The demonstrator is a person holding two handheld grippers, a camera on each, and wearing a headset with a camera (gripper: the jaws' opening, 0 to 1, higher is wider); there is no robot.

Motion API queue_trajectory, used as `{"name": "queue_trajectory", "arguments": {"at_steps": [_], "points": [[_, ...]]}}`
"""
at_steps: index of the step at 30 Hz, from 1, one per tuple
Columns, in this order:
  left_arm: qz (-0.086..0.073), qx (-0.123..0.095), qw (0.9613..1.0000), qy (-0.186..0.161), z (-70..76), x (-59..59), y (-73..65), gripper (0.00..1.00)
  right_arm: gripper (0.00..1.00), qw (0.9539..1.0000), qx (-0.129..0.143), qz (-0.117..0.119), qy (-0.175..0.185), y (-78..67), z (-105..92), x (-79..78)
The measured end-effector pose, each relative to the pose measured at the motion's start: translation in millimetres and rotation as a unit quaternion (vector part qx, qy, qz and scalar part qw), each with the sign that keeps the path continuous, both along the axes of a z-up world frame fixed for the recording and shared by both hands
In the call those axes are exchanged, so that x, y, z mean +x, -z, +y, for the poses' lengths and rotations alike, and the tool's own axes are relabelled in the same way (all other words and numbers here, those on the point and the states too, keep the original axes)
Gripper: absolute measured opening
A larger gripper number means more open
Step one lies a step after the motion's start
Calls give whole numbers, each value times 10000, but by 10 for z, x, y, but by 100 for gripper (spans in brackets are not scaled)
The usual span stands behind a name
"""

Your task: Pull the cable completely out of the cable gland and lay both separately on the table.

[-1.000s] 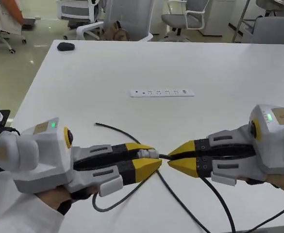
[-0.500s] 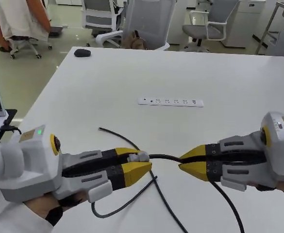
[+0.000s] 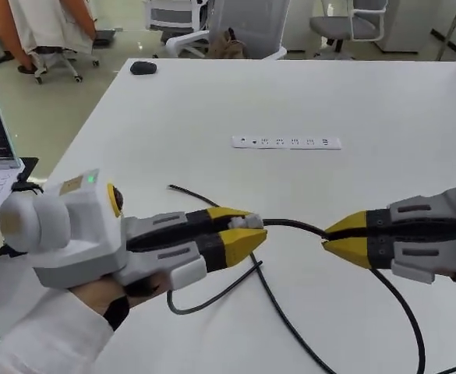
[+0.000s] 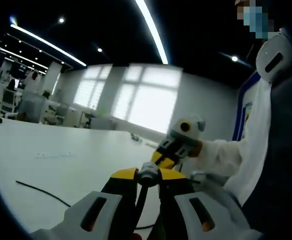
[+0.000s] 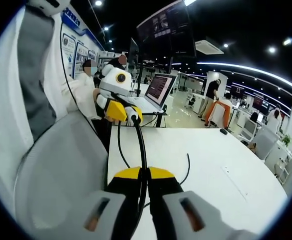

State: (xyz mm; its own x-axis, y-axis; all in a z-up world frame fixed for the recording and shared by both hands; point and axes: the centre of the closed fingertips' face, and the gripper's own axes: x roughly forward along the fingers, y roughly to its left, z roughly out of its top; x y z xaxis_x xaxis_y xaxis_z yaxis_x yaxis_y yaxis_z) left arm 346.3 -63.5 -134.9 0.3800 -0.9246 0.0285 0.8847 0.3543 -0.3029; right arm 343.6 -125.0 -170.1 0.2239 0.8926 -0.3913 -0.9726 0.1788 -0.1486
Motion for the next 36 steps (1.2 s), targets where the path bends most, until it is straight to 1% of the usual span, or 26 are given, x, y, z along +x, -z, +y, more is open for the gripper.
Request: {"name": "queue_trajectory", "arguments": {"at_steps": [1, 3, 4, 5, 6, 7, 9, 11, 15, 18, 19, 21, 24, 28, 33, 36], "points": [[15, -13, 10000, -13, 2, 6, 1, 17, 3, 10000, 27, 21, 0, -9, -5, 0], [21, -23, 10000, -30, 7, 17, -6, 17, 4, 9997, 199, 157, 29, -76, -3, -11], [10, -29, 10000, -29, 8, 24, -14, 17, 6, 9995, 272, 158, 35, -106, 10, -17], [7, -28, 10000, -18, 6, 26, -17, 17, 8, 9991, 398, 142, 38, -167, 38, -22], [-5, -35, 10000, 7, -1, 24, -23, 17, 9, 9988, 471, 145, 27, -203, 64, -30], [-12, -40, 10000, 22, -5, 23, -25, 17, 8, 9986, 498, 146, 18, -219, 75, -34], [-25, -50, 9999, 96, -37, 17, -23, 17, 9, 9986, 513, 52, -114, -278, 171, -66], [-11, -6, 9999, 146, -80, 16, 4, 17, 10, 9985, 492, -14, -245, -308, 261, -80], [-14, 85, 9996, 264, -96, -21, 28, 17, 10, 9971, 531, -134, -521, -384, 474, -107], [-23, 78, 9995, 297, -83, -30, 33, 17, 8, 9969, 423, -229, -628, -366, 573, -99], [-23, 64, 9995, 304, -80, -33, 33, 17, 7, 9966, 390, -214, -687, -349, 598, -106], [-19, 67, 9996, 266, -60, -14, 45, 17, 5, 9965, 370, -216, -715, -328, 603, -106], [4, 43, 9996, 269, -45, -20, 69, 17, 4, 9965, 385, -116, -736, -308, 600, -112], [47, 12, 9996, 280, -41, -25, 82, 17, 4, 9963, 357, -130, -775, -294, 602, -122], [40, 15, 9995, 309, -50, -11, 77, 17, 4, 9964, 419, -76, -736, -293, 591, -112], [48, 16, 9995, 323, -53, -4, 78, 17, 3, 9965, 423, -91, -716, -286, 581, -106]]}}
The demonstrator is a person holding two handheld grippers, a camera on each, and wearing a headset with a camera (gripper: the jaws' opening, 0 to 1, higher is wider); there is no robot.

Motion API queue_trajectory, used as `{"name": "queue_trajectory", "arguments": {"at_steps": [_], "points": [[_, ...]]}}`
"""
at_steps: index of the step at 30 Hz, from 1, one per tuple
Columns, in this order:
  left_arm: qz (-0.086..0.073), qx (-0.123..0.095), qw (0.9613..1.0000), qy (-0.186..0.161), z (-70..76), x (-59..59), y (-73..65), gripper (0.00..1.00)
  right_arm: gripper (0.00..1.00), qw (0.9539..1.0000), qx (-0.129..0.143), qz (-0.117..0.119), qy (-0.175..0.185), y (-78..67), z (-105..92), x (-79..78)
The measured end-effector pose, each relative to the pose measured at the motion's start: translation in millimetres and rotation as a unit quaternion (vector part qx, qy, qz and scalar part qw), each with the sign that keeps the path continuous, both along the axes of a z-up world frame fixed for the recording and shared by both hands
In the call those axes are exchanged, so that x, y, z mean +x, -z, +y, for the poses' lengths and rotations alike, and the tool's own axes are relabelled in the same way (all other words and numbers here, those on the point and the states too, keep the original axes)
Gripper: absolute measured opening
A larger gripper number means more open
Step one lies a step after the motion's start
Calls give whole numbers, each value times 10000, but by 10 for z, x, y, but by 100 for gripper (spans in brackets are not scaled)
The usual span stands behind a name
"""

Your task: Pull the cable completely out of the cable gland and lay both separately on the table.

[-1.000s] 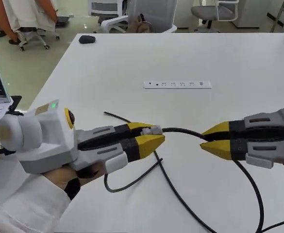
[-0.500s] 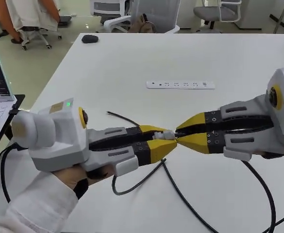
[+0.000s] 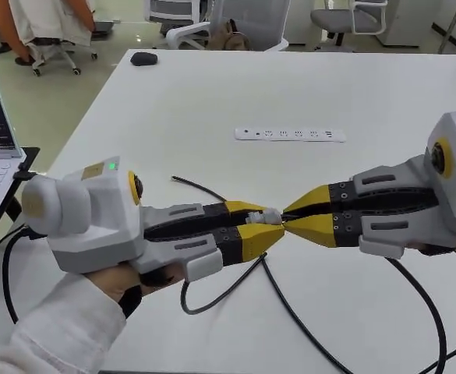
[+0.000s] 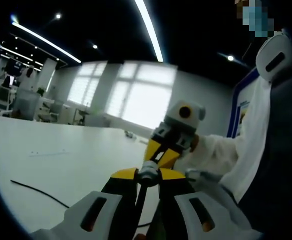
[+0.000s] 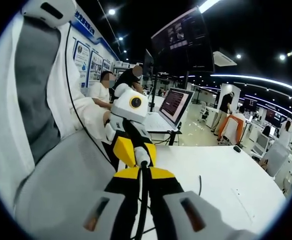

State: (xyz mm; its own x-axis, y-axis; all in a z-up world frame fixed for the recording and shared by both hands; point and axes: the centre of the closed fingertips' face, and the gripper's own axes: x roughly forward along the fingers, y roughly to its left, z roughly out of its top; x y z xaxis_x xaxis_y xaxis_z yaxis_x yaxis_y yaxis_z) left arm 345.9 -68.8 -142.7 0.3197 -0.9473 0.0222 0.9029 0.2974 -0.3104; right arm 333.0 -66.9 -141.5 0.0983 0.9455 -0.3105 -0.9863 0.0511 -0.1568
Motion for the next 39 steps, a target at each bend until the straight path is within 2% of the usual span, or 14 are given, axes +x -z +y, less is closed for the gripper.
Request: {"name": "queue_trajectory", "arguments": {"at_steps": [7, 16, 24, 34, 39], "points": [[10, 6, 10000, -30, 52, 30, -3, 17, 3, 9999, 65, 14, 100, 6, -64, 34], [-21, -7, 9999, -143, 154, 80, -45, 17, 2, 9995, 23, 57, 325, 63, -218, 142], [22, -29, 9998, -211, 221, 82, -36, 17, 2, 9984, -198, 125, 510, 208, -380, 202], [65, -76, 9996, -275, 266, 84, -60, 17, 2, 9963, -339, 240, 750, 347, -557, 253], [49, -35, 9996, -287, 274, 89, -72, 17, 2, 9959, -287, 288, 803, 341, -573, 255]]}}
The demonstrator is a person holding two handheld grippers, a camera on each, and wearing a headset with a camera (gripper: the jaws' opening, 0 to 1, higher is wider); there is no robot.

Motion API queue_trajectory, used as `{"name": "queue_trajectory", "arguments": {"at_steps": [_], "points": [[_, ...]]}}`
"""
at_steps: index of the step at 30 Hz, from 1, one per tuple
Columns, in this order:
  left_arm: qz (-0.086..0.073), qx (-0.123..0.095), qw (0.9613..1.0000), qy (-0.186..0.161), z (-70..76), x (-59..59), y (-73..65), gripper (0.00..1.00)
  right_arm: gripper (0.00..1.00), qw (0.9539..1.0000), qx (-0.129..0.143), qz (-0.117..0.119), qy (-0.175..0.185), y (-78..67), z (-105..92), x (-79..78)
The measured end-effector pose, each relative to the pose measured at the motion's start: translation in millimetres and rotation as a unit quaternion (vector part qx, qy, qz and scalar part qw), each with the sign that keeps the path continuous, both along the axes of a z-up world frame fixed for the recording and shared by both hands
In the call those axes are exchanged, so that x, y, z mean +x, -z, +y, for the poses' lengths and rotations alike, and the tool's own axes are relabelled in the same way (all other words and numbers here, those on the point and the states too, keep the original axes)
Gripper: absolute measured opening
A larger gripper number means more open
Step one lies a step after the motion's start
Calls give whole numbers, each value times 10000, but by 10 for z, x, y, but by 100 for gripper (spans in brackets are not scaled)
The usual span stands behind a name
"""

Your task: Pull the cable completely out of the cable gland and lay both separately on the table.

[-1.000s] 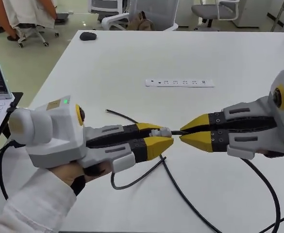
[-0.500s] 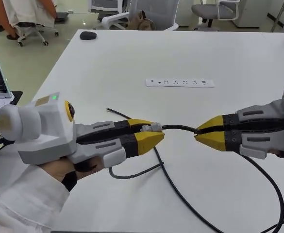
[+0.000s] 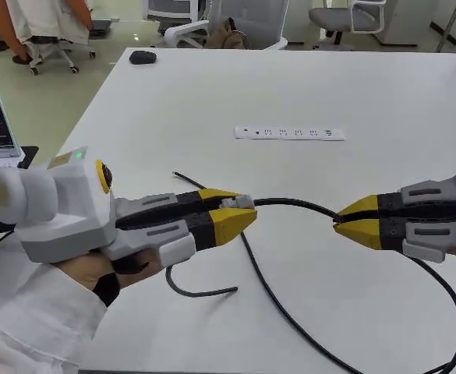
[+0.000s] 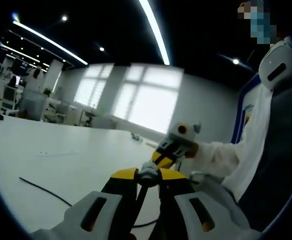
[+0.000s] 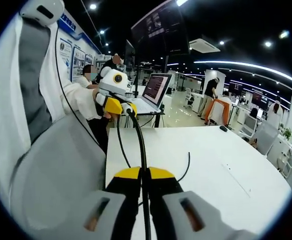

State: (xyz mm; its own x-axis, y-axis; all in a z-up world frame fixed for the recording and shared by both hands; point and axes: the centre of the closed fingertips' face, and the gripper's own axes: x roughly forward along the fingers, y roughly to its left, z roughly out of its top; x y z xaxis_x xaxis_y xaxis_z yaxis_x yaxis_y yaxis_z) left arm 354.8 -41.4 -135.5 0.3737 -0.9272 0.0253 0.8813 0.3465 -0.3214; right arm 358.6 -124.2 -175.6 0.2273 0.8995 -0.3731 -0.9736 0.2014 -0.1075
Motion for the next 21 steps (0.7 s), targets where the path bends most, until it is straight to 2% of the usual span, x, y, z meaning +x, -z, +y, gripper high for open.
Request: {"name": "queue_trajectory", "arguments": {"at_steps": [9, 14, 17, 21], "points": [[-55, 154, 9999, 33, -41, -2, -36, 17, 3, 9998, -192, 94, 27, 37, 1, 14], [-69, 166, 9997, 185, -130, -22, -62, 17, 7, 9999, -96, -16, -32, -118, 58, 17], [-73, 205, 9995, 236, -186, -25, -49, 17, 12, 9998, -28, -167, -97, -253, 139, 5], [-52, 198, 9994, 272, -228, -21, -45, 17, 13, 9978, 280, -402, -442, -496, 313, -88]]}}
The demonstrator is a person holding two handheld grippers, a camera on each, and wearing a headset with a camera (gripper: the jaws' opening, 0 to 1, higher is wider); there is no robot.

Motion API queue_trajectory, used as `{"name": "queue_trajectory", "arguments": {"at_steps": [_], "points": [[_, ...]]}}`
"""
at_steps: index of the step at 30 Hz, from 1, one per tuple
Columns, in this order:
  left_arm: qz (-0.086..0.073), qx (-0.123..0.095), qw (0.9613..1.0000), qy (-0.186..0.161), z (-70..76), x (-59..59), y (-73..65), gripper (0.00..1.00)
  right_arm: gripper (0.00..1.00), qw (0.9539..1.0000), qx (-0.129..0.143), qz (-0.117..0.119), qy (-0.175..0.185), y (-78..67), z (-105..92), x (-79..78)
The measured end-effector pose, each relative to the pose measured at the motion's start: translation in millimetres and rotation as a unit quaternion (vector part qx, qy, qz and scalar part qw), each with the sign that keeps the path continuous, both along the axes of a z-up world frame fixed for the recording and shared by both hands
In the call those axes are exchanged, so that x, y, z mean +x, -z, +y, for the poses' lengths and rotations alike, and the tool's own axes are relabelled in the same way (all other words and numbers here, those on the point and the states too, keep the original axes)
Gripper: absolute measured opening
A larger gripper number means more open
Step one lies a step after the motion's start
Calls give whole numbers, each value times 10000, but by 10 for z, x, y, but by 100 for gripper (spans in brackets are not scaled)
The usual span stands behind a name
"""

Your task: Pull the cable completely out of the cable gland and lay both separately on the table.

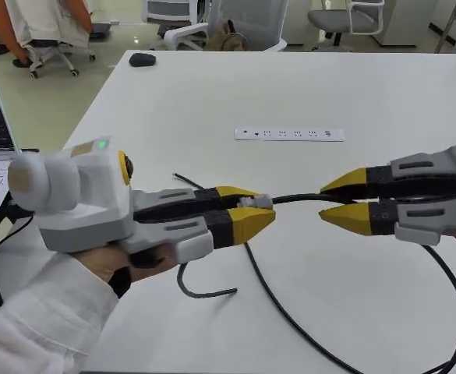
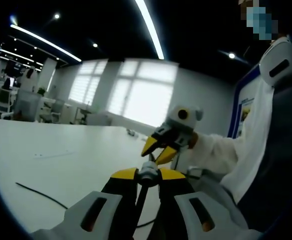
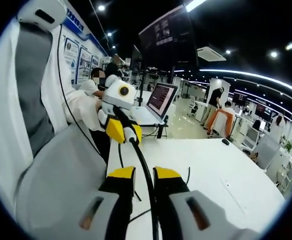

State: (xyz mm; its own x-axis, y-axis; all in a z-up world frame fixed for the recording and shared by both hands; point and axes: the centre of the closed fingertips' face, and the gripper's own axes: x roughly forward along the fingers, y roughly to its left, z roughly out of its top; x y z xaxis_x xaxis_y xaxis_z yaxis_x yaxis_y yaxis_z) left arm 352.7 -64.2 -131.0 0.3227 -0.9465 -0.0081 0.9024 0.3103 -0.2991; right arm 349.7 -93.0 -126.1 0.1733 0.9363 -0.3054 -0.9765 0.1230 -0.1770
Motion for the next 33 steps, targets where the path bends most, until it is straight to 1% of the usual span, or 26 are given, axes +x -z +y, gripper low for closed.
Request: {"name": "queue_trajectory", "arguments": {"at_steps": [1, 3, 5, 7, 10, 12, 15, 21, 27, 31, 33], "points": [[8, -1, 10000, 0, -5, 2, 1, 17, 13, 9999, 80, -72, -106, -60, 54, -28], [18, 1, 10000, 9, -9, -2, 0, 17, 12, 9996, 103, -131, -210, -95, 111, -55], [17, -7, 10000, 19, -9, -6, -7, 17, 11, 9992, -21, -214, -347, -71, 175, -75], [28, 39, 10000, 29, -4, -10, 7, 17, 10, 9988, -185, -273, -375, -1, 225, -56], [38, 101, 9999, 22, 11, -14, 36, 17, 10, 9984, -239, -257, -432, 46, 268, -49], [49, 115, 9999, -4, 32, -18, 51, 17, 7, 9982, -284, -304, -427, 61, 273, -27], [72, 72, 9999, -59, 58, -10, 53, 17, 6, 9979, -279, -317, -489, 57, 286, -31], [95, 58, 9999, -105, 69, 10, 57, 17, 6, 9977, -286, -343, -517, 71, 292, -17], [83, 86, 9999, -108, 72, 15, 58, 17, 3, 9972, -304, -361, -573, 97, 283, -34], [56, 119, 9999, -111, 76, 18, 59, 17, 3, 9974, -287, -350, -566, 115, 251, -39], [71, 104, 9998, -136, 87, 27, 58, 17, 3, 9976, -284, -353, -523, 121, 216, -25]]}}
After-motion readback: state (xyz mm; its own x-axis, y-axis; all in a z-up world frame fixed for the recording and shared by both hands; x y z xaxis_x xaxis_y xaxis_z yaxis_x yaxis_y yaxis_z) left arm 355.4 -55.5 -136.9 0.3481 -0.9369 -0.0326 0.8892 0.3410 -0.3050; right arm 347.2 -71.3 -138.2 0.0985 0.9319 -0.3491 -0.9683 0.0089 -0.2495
